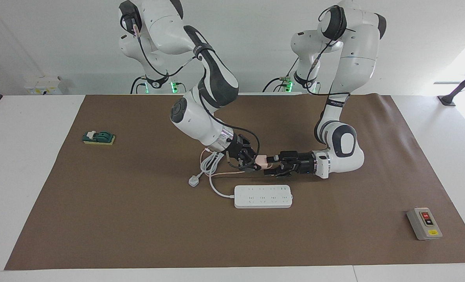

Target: Plug charger into power strip

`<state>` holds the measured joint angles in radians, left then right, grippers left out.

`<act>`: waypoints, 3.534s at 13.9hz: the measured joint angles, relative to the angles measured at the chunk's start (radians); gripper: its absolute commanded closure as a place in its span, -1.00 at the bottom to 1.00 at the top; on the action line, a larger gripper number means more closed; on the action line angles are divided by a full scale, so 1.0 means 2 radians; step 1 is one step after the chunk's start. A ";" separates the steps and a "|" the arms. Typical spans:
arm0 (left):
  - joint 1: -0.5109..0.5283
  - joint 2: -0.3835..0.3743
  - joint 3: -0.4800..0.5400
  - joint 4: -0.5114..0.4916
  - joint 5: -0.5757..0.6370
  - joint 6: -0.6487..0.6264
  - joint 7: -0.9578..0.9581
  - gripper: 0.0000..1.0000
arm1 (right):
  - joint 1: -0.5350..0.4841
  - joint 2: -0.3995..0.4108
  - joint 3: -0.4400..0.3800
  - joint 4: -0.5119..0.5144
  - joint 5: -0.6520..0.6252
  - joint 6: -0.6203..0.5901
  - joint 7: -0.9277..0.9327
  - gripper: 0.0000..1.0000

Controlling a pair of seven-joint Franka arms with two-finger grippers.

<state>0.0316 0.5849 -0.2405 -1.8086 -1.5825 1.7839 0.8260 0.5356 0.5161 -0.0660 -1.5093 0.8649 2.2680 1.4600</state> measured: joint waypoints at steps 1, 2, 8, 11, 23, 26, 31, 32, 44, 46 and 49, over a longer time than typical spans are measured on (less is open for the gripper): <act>0.000 0.000 0.000 0.000 0.000 0.000 0.000 -1.00 | 0.001 0.000 0.000 0.000 0.000 0.000 0.000 1.00; 0.000 0.000 -0.001 0.001 0.000 0.000 0.000 -1.00 | 0.002 0.000 0.000 0.000 0.000 0.000 0.000 1.00; 0.000 0.000 -0.004 0.001 0.000 -0.004 0.000 -1.00 | 0.001 0.015 -0.001 0.000 0.003 0.000 -0.003 1.00; 0.000 0.000 -0.004 0.001 0.000 -0.005 0.002 -1.00 | 0.001 0.021 -0.001 0.001 0.020 0.000 -0.014 1.00; 0.000 0.000 -0.004 0.001 0.000 -0.005 0.010 0.79 | 0.000 0.021 -0.001 0.004 0.048 0.000 -0.033 1.00; 0.000 0.000 -0.004 0.002 0.001 -0.007 0.010 1.00 | -0.001 0.022 -0.001 0.004 0.048 0.000 -0.037 1.00; 0.000 0.000 -0.004 0.002 0.001 -0.007 0.010 1.00 | 0.000 0.022 -0.001 0.004 0.049 0.000 -0.037 -1.00; 0.000 0.000 -0.004 0.002 0.001 -0.007 0.010 1.00 | 0.000 0.022 -0.001 0.004 0.049 0.000 -0.037 -1.00; 0.009 -0.001 0.000 0.065 0.050 0.015 -0.045 1.00 | -0.049 0.015 -0.005 0.016 0.051 -0.037 -0.037 -1.00; 0.015 -0.007 0.000 0.092 0.104 0.024 -0.099 1.00 | -0.062 0.009 -0.008 0.020 0.050 -0.054 -0.037 -1.00; 0.021 -0.028 0.000 0.140 0.206 0.030 -0.238 1.00 | -0.079 -0.008 -0.020 0.022 0.016 -0.091 -0.037 -1.00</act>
<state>0.0733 0.5295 -0.2403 -1.5294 -1.1714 1.8438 0.3500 0.3776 0.5009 -0.1051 -1.4660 0.8973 2.0860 1.3863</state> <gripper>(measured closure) 0.670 0.000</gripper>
